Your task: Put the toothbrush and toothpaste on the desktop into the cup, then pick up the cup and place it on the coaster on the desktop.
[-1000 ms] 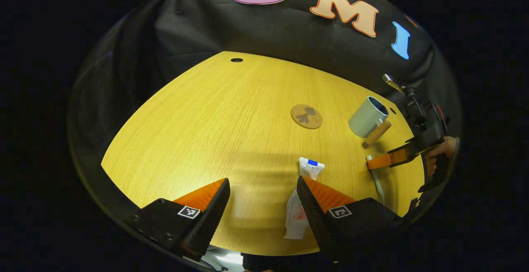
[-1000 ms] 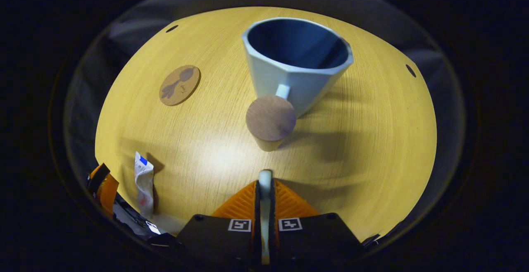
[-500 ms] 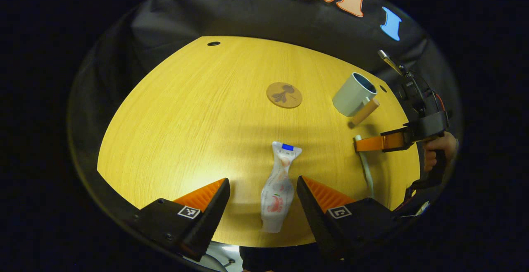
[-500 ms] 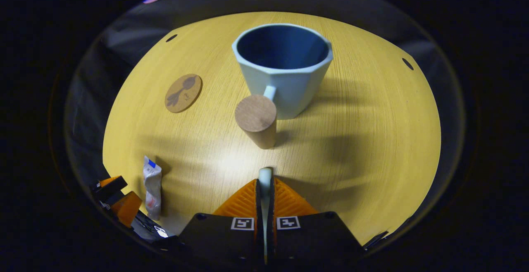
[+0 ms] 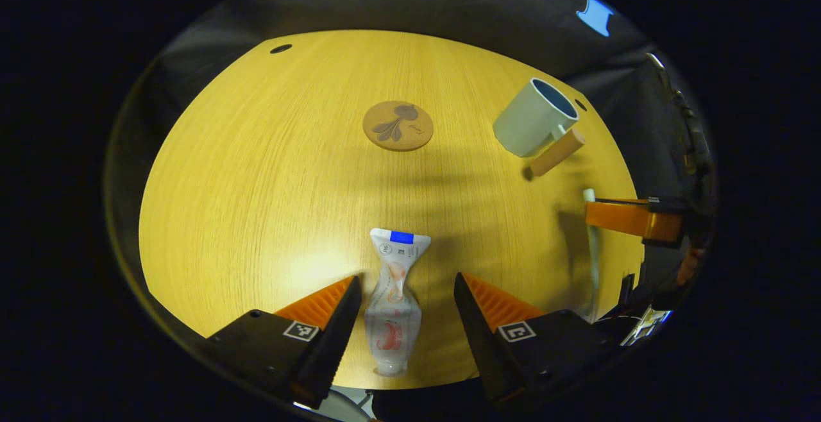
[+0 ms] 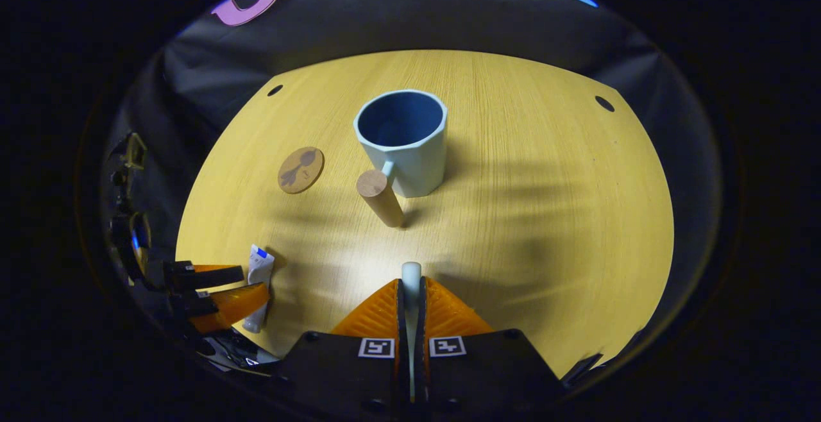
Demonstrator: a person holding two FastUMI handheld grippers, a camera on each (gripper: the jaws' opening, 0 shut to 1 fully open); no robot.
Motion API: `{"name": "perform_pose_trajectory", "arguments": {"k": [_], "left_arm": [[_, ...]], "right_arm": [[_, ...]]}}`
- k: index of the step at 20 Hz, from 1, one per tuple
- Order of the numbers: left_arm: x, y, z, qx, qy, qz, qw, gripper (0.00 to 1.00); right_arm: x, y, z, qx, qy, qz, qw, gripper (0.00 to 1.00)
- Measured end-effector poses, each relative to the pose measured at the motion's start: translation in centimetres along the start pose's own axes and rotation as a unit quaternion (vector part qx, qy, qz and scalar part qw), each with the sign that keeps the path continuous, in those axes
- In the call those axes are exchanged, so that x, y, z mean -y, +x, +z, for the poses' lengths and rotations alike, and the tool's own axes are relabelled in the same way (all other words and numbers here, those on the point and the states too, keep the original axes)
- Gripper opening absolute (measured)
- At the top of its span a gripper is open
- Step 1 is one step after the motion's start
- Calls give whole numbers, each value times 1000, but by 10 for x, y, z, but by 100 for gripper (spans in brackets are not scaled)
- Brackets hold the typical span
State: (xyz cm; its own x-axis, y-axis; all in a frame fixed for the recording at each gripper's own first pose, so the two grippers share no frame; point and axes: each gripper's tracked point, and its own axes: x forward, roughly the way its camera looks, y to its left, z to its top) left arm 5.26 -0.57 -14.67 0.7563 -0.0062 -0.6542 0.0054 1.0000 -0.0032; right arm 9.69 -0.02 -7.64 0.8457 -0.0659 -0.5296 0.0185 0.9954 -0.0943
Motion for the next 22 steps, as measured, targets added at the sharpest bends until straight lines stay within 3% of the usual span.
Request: {"name": "perform_pose_trajectory", "arguments": {"k": [6,8,9,10,12,14,22], "left_arm": [[-6,15,3,-44,25,19,999,73],[-7,19,3,-55,30,25,998,61],[-7,21,3,-59,32,27,997,60],[-9,22,2,-65,34,33,997,41],[-13,22,0,-75,41,45,995,27],[-11,23,0,-78,43,50,995,19],[-3,15,10,-45,21,36,998,4]], "right_arm": [[25,-21,5,29,28,-11,999,6],[33,-24,7,35,37,-17,999,5],[37,-24,7,37,41,-19,998,5],[39,-25,7,38,45,-20,998,6],[44,-25,9,42,51,-21,998,6],[46,-26,11,46,56,-20,997,6],[46,-35,27,76,70,-9,995,6]]}}
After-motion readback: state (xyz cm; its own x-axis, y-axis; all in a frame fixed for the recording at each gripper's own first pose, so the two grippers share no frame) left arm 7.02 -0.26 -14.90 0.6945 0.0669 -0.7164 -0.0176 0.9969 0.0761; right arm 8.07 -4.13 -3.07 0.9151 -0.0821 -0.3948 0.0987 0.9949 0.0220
